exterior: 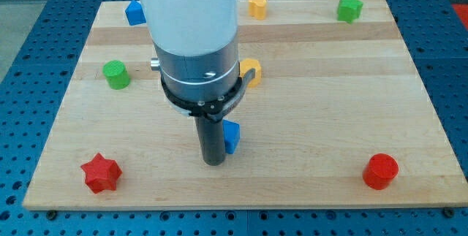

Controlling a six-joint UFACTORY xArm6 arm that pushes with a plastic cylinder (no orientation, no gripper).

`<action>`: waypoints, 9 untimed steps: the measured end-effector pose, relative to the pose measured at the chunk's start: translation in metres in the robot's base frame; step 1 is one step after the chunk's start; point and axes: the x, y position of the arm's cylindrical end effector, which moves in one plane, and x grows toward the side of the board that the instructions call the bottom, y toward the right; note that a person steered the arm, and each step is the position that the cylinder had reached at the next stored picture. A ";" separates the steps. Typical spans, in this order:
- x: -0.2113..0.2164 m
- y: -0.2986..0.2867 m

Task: Move your arm to the bottom left of the red circle

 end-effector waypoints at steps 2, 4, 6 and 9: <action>-0.026 0.000; -0.009 -0.001; 0.062 0.060; 0.061 0.160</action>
